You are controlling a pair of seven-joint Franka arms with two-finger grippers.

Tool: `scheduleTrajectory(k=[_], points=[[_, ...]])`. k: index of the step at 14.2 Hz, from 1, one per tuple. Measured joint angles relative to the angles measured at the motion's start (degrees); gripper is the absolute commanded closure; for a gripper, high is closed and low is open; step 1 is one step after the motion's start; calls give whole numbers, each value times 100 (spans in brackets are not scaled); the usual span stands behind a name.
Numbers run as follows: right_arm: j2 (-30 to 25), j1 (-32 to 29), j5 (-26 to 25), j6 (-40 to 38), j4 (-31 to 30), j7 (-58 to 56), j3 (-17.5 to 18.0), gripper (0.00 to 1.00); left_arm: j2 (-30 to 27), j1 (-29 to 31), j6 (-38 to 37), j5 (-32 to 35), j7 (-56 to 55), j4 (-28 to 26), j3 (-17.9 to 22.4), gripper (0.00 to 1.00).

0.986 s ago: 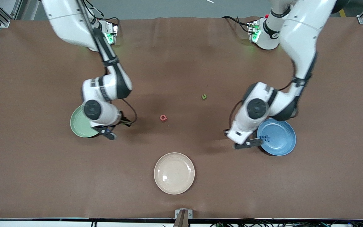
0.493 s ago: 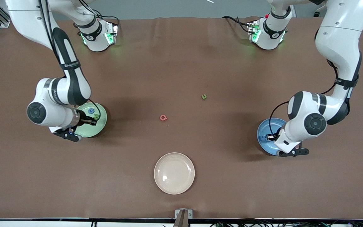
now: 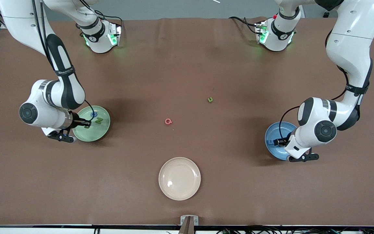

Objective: Sort upper and lower case letters into plates
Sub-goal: 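Place d on the blue plate while the right gripper places B on green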

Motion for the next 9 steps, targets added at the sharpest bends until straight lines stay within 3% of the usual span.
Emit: scheduleTrajectory(k=[5, 6, 7, 8, 9], points=[[4, -180, -1, 481, -394, -324, 5, 96, -351, -45, -546, 0, -508, -100, -688, 3], [4, -179, -1, 498, -435, -326, 14, 92, -402, -75, -574, 0, -666, -188, -849, 5], [4, -179, -1, 502, -458, -327, 20, 80, -431, -99, -576, 0, -854, -282, -1007, 8], [4, -179, -1, 502, -463, -327, 23, 50, -450, -111, -569, 0, -1071, -381, -1159, 9], [4, -179, -1, 502, -463, -328, 23, 3, -465, -113, -525, 0, -1340, -487, -1317, 13]])
